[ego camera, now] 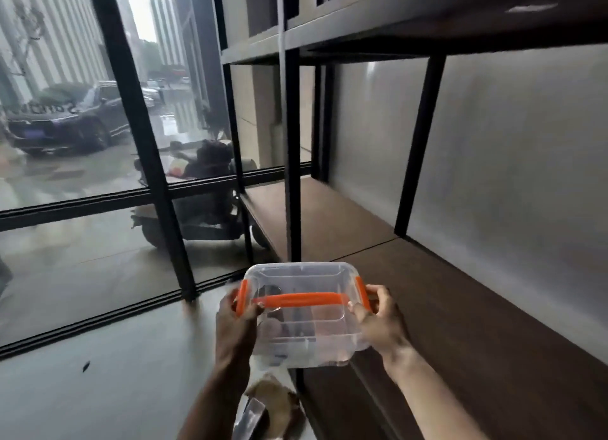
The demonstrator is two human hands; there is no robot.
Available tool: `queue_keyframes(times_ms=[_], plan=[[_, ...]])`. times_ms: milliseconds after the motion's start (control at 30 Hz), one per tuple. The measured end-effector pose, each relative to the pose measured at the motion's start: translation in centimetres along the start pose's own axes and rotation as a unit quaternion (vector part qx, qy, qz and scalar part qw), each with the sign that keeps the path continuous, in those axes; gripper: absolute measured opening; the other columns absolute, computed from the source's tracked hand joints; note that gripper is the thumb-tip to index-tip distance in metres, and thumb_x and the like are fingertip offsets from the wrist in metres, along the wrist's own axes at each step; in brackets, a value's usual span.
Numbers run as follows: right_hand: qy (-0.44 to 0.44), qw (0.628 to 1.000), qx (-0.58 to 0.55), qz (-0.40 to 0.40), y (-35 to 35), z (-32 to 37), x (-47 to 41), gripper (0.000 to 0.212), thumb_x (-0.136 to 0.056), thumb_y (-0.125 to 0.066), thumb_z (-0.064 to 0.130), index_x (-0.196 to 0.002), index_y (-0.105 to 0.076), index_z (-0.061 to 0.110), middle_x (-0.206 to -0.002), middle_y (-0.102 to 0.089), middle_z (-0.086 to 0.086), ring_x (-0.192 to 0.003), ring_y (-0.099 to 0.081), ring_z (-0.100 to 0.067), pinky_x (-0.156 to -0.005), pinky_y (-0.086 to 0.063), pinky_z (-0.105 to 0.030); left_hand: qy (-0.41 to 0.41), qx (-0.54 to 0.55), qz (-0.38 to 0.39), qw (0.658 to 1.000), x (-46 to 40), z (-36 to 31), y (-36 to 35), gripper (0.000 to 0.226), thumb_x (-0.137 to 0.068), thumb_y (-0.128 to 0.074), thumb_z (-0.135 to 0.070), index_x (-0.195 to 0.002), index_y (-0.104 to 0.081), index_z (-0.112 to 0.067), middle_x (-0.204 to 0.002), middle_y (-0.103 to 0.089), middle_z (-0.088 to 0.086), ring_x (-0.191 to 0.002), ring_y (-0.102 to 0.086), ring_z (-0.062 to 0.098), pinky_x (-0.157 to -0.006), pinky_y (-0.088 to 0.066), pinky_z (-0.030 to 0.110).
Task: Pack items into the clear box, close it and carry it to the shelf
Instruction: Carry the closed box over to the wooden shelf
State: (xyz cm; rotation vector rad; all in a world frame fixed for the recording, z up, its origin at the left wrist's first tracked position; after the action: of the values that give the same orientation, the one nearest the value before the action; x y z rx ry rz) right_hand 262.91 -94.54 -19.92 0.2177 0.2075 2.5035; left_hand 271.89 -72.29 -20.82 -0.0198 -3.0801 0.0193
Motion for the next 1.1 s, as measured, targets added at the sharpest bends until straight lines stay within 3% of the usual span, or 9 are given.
queue_keyframes(times_ms=[133,267,400,500,633,767,900,1000,1100], plan=[[-0.043,0.99,0.052,-0.127,4.5,-1.7,-3.6,0.042,-0.092,-0.07,0.022,-0.132,-0.059,0.018,-0.122,-0.069,-0.007,-0.109,-0.067,-0.027,-0.094,-0.058,-0.044,0.017,-0.018,0.111,0.993,-5.4,1.3,-7.2,0.049,-0.084,-0.073,-0.018,-0.128,-0.053,-0.016,-0.116,-0.066,0.006,-0.103,-0.063,0.022,-0.086,-0.052,0.039],[-0.093,0.963,0.039,-0.251,9.0,-3.5,-3.8,0.04,-0.092,-0.069,0.013,-0.131,-0.06,0.016,-0.126,-0.068,-0.009,-0.107,-0.064,-0.026,-0.091,-0.053,-0.036,0.028,-0.061,0.241,0.968,-8.3,2.6,-14.6,0.041,-0.081,-0.072,-0.008,-0.118,-0.06,-0.02,-0.11,-0.071,0.002,-0.104,-0.066,0.021,-0.096,-0.051,0.042],[-0.148,0.929,0.017,-0.338,13.1,-5.8,-0.6,0.04,-0.094,-0.066,0.005,-0.133,-0.057,0.004,-0.122,-0.065,-0.015,-0.101,-0.059,-0.022,-0.07,-0.047,-0.02,0.022,-0.103,0.372,0.922,-6.7,3.7,-21.0,0.029,-0.079,-0.069,-0.006,-0.106,-0.069,-0.018,-0.095,-0.076,0.0,-0.089,-0.07,0.015,-0.077,-0.053,0.031],[-0.177,0.903,0.013,-0.392,15.5,-7.8,2.9,0.045,-0.093,-0.07,0.012,-0.136,-0.058,0.006,-0.125,-0.067,-0.011,-0.108,-0.064,-0.023,-0.085,-0.052,-0.028,-0.007,-0.148,0.466,0.872,-4.2,4.9,-24.8,0.028,-0.077,-0.068,-0.013,-0.103,-0.075,-0.021,-0.089,-0.079,-0.002,-0.089,-0.074,0.017,-0.075,-0.058,0.034],[-0.211,0.868,0.041,-0.448,17.5,-10.1,7.0,0.043,-0.09,-0.074,0.023,-0.132,-0.064,0.021,-0.112,-0.072,0.002,-0.102,-0.068,-0.019,-0.084,-0.056,-0.032,-0.007,-0.177,0.53,0.83,-0.8,7.0,-27.8,0.04,-0.075,-0.063,0.003,-0.103,-0.076,-0.022,-0.09,-0.079,-0.004,-0.086,-0.074,0.013,-0.07,-0.056,0.025],[-0.246,0.853,0.049,-0.458,18.0,-11.9,8.9,0.043,-0.093,-0.069,0.017,-0.134,-0.062,0.021,-0.116,-0.069,0.002,-0.107,-0.066,-0.021,-0.097,-0.056,-0.042,-0.012,-0.179,0.566,0.805,1.8,8.3,-28.8,0.046,-0.076,-0.055,0.009,-0.094,-0.077,-0.027,-0.08,-0.078,-0.008,-0.072,-0.071,0.001,-0.057,-0.049,0.01],[-0.268,0.851,0.051,-0.449,17.0,-13.3,9.5,0.041,-0.095,-0.067,0.021,-0.136,-0.061,0.02,-0.103,-0.064,0.006,-0.094,-0.061,-0.014,-0.081,-0.051,-0.028,-0.007,-0.184,0.58,0.794,2.4,10.1,-28.8,0.055,-0.064,-0.054,0.009,-0.095,-0.076,-0.03,-0.083,-0.076,0.001,-0.073,-0.068,0.011,-0.058,-0.049,0.017],[-0.289,0.851,0.058,-0.435,16.1,-14.5,9.5,0.046,-0.096,-0.066,0.018,-0.141,-0.057,0.019,-0.123,-0.066,-0.001,-0.097,-0.056,-0.012,-0.085,-0.05,-0.027,0.004,-0.185,0.582,0.792,2.6,11.1,-28.4,0.052,-0.062,-0.054,0.004,-0.093,-0.073,-0.032,-0.082,-0.074,0.006,-0.066,-0.063,0.011,-0.058,-0.047,0.023],[-0.315,0.846,0.059,-0.426,15.2,-15.4,9.5,0.051,-0.095,-0.066,0.012,-0.144,-0.052,0.016,-0.137,-0.061,-0.007,-0.113,-0.061,-0.02,-0.096,-0.05,-0.03,0.001,-0.189,0.601,0.777,2.8,11.8,-28.2,0.056,-0.058,-0.053,-0.001,-0.098,-0.07,-0.036,-0.079,-0.075,-0.008,-0.068,-0.066,0.005,-0.057,-0.048,0.017]])
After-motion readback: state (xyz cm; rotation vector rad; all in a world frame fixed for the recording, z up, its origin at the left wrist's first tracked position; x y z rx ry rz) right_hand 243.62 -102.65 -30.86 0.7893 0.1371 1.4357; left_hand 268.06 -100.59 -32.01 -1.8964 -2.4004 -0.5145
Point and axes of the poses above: each hand's wrist, its own x-axis away from the middle knuckle, its own y-axis out of the back of the hand, z = x × y, the point moved 3 cm from there along -x, towards the middle knuckle
